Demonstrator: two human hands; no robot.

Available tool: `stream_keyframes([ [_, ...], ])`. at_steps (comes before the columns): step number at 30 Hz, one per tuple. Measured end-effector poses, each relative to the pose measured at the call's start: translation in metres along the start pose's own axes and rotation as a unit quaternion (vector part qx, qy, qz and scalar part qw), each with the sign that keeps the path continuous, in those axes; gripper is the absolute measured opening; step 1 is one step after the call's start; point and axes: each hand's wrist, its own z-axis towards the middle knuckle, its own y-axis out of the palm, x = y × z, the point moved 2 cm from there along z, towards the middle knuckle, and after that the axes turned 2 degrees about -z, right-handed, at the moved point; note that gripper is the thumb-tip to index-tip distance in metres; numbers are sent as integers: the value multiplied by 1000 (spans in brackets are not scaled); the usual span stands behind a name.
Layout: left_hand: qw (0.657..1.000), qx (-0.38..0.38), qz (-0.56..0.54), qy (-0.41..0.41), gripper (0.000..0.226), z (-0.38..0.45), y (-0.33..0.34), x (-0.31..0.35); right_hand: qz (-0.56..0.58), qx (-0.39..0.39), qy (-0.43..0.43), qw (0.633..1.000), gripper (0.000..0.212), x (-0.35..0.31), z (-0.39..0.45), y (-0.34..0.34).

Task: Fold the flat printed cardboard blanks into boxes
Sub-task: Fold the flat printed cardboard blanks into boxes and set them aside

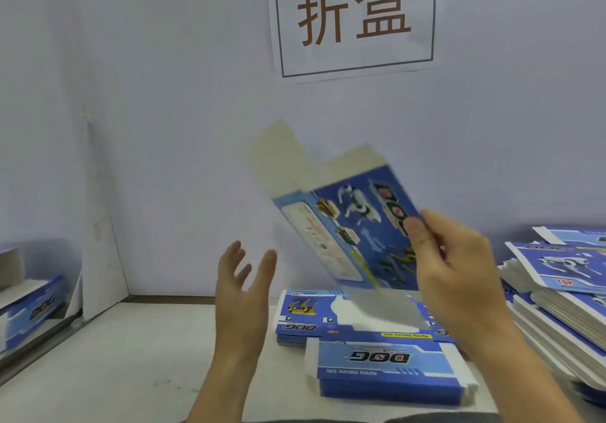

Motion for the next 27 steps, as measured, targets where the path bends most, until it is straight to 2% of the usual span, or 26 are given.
stream_keyframes([
  [1,999,-31,-35,-1,73,-3,5,7,62,-8,7,998,35,-9,2,0],
  [2,996,-56,-71,8,75,-5,9,15,114,-29,17,993,34,-18,3,2],
  [5,993,-56,-89,54,65,-10,15,29,197,-90,72,974,30,-28,-4,11],
  [9,993,-60,-75,73,78,-14,19,37,196,-107,115,968,49,-20,-11,21],
  [13,991,-102,-48,66,83,-16,25,38,159,-101,123,974,78,-16,-14,24],
  [17,990,-132,-23,47,93,-17,25,40,159,-102,131,973,87,-15,-16,28],
  [21,993,-113,4,35,79,-15,21,40,152,-96,141,974,89,-11,-15,28],
  [27,996,-16,71,50,91,-12,17,36,146,-62,136,978,77,-8,-15,32],
])
